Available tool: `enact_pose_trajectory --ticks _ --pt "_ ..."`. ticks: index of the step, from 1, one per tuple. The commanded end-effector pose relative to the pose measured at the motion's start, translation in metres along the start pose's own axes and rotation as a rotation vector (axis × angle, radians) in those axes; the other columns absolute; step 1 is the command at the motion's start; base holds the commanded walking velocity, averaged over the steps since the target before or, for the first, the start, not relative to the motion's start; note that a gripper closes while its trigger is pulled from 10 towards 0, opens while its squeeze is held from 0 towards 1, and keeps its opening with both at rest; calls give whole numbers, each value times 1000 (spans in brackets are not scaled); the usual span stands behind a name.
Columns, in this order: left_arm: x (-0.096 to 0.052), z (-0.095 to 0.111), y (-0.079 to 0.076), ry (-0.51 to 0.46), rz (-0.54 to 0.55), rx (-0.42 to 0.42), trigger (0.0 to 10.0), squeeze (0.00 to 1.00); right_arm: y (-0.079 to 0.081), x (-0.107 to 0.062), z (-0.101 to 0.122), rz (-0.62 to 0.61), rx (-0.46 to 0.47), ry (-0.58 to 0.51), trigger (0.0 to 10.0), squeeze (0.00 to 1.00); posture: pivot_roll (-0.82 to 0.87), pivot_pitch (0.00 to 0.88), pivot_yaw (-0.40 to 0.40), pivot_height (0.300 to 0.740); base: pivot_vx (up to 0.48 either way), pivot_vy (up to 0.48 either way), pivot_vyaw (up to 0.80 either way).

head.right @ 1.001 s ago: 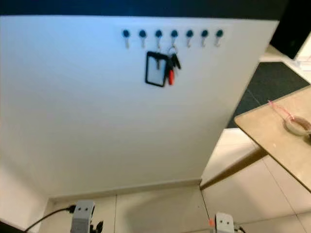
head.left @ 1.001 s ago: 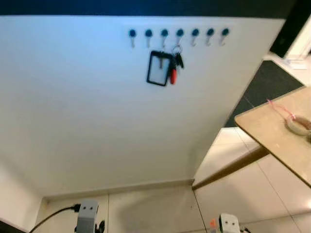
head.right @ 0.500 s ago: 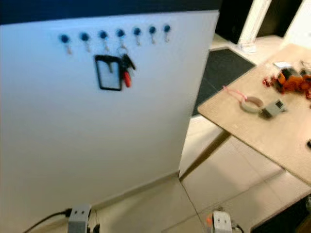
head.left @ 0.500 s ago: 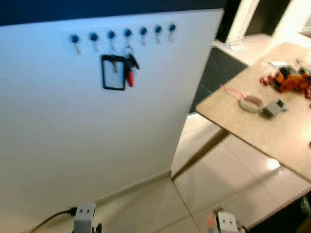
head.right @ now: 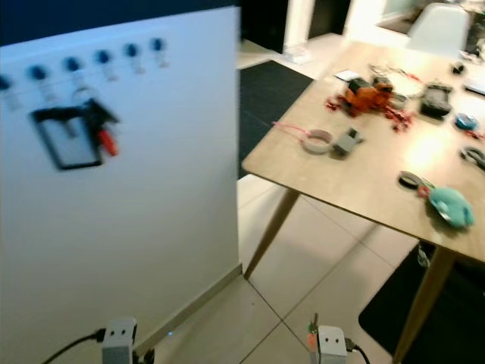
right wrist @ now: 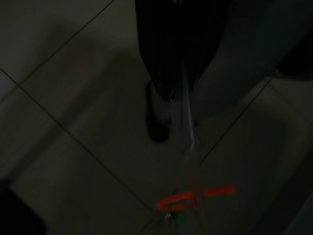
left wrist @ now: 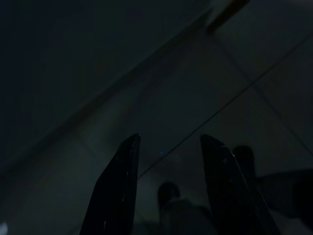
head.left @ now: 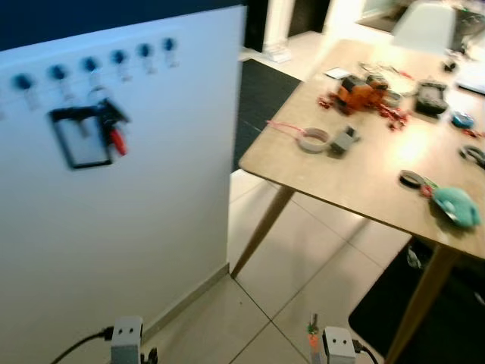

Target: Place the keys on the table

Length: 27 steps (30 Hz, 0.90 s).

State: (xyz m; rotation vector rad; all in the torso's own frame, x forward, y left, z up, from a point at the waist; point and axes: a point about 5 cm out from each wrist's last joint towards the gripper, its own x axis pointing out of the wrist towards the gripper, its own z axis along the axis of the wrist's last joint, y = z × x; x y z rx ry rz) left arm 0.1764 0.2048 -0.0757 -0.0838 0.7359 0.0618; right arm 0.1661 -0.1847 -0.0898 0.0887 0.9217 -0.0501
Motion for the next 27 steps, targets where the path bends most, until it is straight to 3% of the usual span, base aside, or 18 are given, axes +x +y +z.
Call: enact_pose_trajectory --ticks 1,23,27 --pt "-3 -7 2 23 8 -9 10000 0 -3 -1 -4 -7 -3 16 10000 0 17 91 20 740 0 0 -800" --pt "-3 -1 0 -48 10 -21 10000 0 -7 -2 -3 26 -59 17 10000 0 26 76 13 740 0 0 -800" --pt "-3 0 1 -59 16 -20 10000 0 -6 -3 -7 48 -70 22 10000 0 29 75 12 740 0 0 0"
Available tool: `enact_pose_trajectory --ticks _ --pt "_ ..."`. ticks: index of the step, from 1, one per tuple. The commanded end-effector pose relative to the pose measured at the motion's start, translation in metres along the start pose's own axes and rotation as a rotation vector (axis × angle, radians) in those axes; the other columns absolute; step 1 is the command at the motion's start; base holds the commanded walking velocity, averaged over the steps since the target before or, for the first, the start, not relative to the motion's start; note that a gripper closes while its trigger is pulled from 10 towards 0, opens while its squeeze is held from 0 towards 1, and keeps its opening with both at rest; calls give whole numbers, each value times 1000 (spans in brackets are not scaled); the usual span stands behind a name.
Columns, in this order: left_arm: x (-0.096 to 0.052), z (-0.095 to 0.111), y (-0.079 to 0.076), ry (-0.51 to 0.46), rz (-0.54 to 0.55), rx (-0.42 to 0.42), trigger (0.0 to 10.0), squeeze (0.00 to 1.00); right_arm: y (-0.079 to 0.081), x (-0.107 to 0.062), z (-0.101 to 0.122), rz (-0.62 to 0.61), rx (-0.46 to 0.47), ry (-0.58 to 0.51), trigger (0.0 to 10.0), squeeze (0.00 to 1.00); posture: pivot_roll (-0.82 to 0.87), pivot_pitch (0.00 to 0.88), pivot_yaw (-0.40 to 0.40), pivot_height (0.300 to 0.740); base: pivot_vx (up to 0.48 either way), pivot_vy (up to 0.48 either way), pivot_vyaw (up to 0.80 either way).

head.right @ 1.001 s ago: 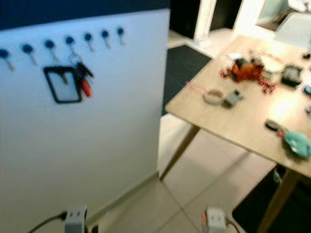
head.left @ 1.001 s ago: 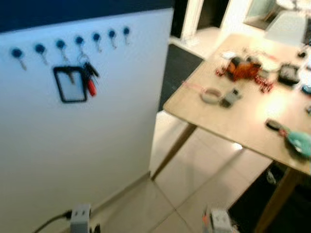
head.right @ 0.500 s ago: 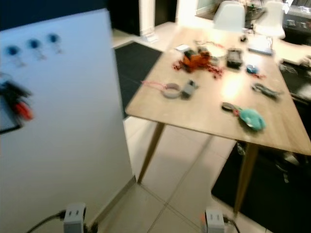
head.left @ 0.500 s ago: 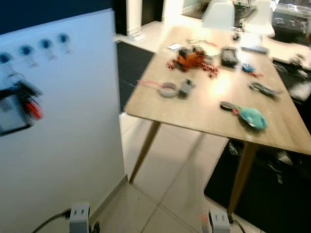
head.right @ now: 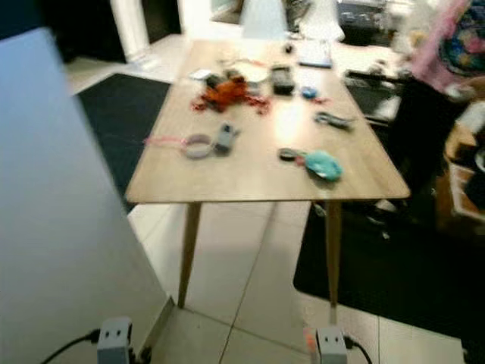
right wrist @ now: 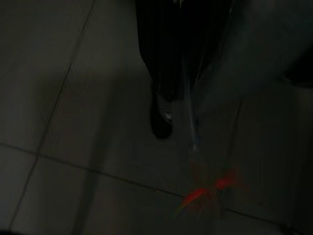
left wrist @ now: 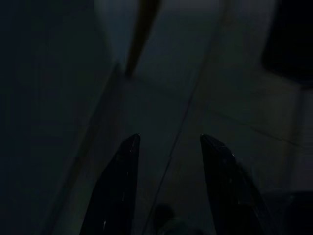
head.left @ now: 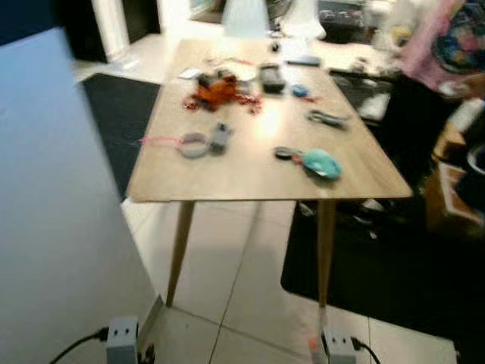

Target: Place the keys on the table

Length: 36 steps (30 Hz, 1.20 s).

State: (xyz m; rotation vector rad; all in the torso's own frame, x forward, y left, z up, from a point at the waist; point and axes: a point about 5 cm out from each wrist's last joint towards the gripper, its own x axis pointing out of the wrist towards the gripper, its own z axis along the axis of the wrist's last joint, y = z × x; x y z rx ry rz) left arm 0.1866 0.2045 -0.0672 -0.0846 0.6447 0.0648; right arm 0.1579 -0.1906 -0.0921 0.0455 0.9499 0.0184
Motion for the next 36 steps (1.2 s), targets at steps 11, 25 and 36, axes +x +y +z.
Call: enact_pose_trajectory --ticks 11,25,36 --pt "-5 -5 3 -15 42 -3 10000 0 -1 -1 -2 9 9 11 10000 0 31 75 10 740 0 0 0" --pt "-3 3 1 -51 38 -49 10000 0 2 0 -2 7 7 17 10000 0 28 73 13 740 23 0 0" --pt "-3 5 0 -64 30 -59 10000 0 -3 -1 -3 3 9 19 10000 0 30 74 13 740 354 0 0"
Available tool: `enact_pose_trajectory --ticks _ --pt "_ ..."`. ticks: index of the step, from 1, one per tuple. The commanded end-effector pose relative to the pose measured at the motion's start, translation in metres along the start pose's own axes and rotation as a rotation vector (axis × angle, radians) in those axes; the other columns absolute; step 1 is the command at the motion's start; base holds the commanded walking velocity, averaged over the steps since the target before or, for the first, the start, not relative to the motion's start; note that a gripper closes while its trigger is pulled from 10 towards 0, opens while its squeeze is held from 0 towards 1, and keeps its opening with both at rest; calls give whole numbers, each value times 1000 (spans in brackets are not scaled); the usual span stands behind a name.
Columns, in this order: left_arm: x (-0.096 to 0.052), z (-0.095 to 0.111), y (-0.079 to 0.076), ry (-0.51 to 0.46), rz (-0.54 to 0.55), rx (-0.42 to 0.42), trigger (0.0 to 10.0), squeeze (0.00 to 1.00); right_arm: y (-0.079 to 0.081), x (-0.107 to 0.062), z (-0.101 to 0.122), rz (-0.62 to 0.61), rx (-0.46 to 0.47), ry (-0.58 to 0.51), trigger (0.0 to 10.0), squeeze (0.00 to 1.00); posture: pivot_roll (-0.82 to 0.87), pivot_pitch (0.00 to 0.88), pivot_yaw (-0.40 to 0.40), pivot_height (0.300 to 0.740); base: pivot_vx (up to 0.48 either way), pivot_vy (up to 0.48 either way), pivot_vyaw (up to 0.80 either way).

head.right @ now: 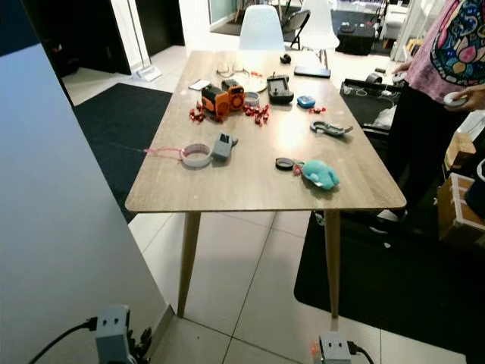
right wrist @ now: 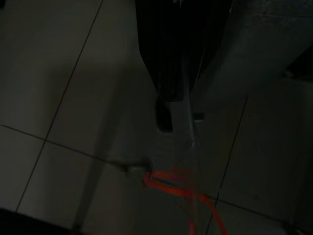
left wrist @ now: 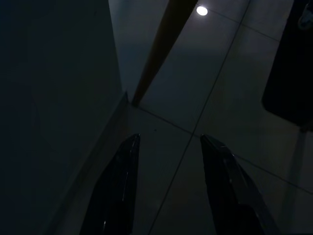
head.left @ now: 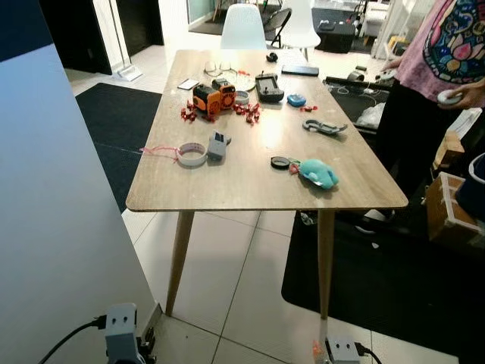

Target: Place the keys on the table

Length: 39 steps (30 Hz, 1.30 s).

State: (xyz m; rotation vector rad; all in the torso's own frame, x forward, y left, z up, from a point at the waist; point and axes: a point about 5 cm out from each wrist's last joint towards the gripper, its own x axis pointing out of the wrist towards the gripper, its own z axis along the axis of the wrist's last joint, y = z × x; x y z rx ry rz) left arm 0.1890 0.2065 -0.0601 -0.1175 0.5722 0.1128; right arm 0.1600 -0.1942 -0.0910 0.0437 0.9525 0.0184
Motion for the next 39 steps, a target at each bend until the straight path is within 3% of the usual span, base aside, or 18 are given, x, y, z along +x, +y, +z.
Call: enact_pose_trajectory --ticks 1,11,39 --pt "-1 -2 -2 7 -1 -13 10000 0 0 -1 -6 3 10 17 10000 0 30 75 13 740 379 0 0" --pt "-2 -2 -2 1 -4 -19 10000 0 0 -2 -9 4 10 21 10000 0 31 75 12 740 361 0 0" --pt "-7 -2 -6 -32 -79 -8 10000 0 11 1 -2 17 9 5 10000 0 25 79 14 740 0 0 0"
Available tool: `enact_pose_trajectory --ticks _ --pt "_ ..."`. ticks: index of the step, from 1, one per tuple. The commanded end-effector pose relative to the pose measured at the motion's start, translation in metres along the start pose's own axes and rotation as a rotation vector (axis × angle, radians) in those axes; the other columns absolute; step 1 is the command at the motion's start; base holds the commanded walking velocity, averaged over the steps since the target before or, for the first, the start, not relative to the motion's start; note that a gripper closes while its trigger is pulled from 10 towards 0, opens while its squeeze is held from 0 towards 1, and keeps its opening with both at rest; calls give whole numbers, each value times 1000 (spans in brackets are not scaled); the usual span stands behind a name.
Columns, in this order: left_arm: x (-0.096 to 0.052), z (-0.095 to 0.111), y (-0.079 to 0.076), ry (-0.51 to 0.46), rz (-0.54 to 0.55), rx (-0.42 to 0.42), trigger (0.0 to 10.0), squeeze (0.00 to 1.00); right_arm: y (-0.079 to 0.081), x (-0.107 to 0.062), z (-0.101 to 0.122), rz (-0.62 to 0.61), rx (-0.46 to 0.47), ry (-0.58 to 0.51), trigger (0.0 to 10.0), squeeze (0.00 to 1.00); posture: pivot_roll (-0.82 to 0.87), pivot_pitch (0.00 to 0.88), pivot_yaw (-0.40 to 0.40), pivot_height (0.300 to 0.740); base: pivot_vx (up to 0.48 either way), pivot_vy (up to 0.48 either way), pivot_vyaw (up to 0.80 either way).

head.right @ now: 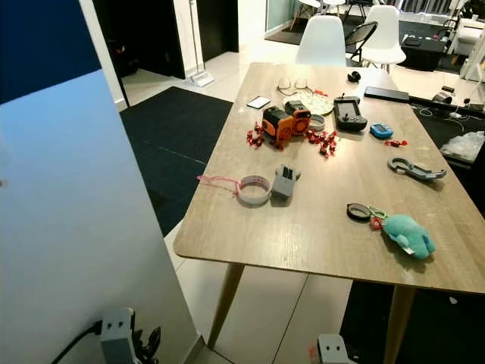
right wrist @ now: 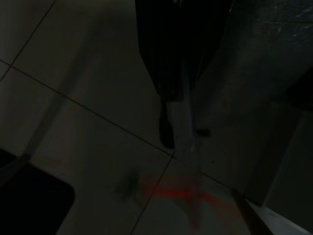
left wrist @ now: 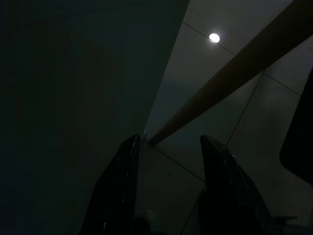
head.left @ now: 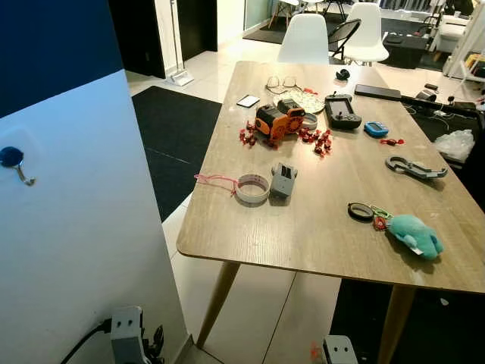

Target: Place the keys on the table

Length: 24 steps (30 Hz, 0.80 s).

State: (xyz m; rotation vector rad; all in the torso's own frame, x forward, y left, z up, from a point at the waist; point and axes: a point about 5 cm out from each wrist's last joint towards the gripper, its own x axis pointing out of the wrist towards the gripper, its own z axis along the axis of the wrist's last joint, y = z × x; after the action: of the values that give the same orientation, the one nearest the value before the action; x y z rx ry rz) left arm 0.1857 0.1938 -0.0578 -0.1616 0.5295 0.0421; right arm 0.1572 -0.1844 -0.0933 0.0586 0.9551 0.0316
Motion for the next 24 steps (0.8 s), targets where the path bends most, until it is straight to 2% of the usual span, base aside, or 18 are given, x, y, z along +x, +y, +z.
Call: enact_pose_trajectory --ticks 1,9,10,19,24 --pt "-3 -1 6 5 -2 13 10000 0 2 1 2 -1 2 1 10000 0 24 76 13 740 0 -285 0" --pt "-3 -2 4 9 -13 10 10000 0 -1 0 2 -4 0 -1 10000 0 23 73 12 740 0 -378 0" --pt "-3 -3 4 14 -16 8 10000 0 -7 -1 0 -7 -2 -1 10000 0 23 70 13 740 0 -450 0" --pt "-4 -6 6 32 -20 9 10000 0 -22 -7 -6 -19 -2 7 10000 0 25 67 13 740 0 -454 0" --pt "-3 -6 7 45 -17 10 10000 0 -21 -7 -8 -19 -1 13 10000 0 26 70 13 740 0 -460 0"
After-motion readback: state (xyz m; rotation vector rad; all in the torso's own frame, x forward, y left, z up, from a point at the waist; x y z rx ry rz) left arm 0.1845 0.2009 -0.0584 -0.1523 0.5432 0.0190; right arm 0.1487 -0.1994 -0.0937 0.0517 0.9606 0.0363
